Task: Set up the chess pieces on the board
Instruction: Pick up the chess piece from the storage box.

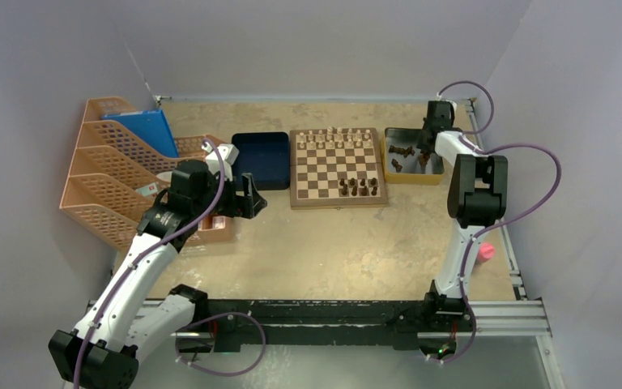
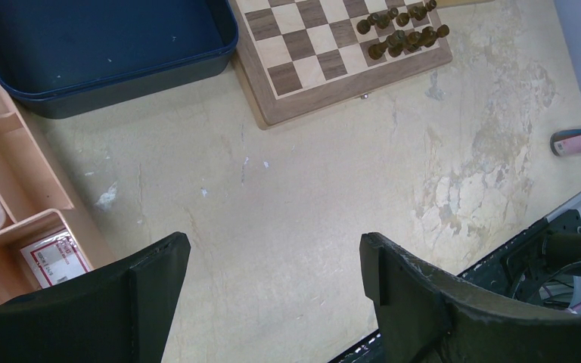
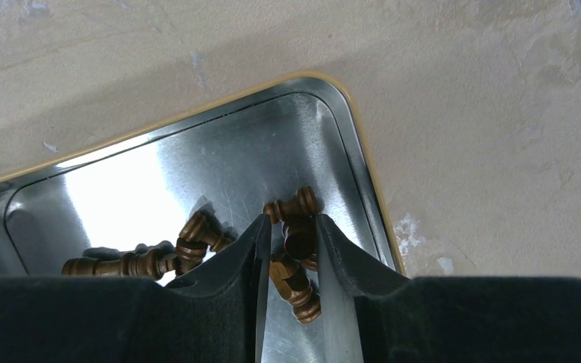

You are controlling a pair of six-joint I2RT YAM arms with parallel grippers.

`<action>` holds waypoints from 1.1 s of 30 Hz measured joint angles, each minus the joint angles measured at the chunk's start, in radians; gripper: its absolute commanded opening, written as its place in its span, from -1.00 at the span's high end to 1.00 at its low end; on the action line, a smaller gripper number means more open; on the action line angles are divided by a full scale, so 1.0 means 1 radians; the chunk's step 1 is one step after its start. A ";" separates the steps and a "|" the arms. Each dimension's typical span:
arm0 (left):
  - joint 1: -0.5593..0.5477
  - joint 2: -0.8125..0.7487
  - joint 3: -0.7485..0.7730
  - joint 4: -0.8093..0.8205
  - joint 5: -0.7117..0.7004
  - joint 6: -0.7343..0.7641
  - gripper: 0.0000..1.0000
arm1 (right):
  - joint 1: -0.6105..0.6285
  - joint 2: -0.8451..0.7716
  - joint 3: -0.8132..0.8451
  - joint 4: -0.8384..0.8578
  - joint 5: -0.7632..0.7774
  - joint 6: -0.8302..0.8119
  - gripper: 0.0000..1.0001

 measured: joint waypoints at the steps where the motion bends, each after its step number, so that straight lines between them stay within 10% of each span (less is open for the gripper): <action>1: 0.000 0.000 0.000 0.000 0.000 0.000 -0.66 | 0.000 0.000 0.000 -0.002 0.000 0.000 0.41; 9: 0.000 0.000 0.000 0.000 0.000 0.000 -0.66 | 0.000 0.001 0.000 -0.006 0.000 -0.006 0.70; 33: 0.000 -0.001 0.000 0.000 0.001 0.000 -0.65 | 0.076 -0.021 0.008 -0.080 0.083 0.025 0.75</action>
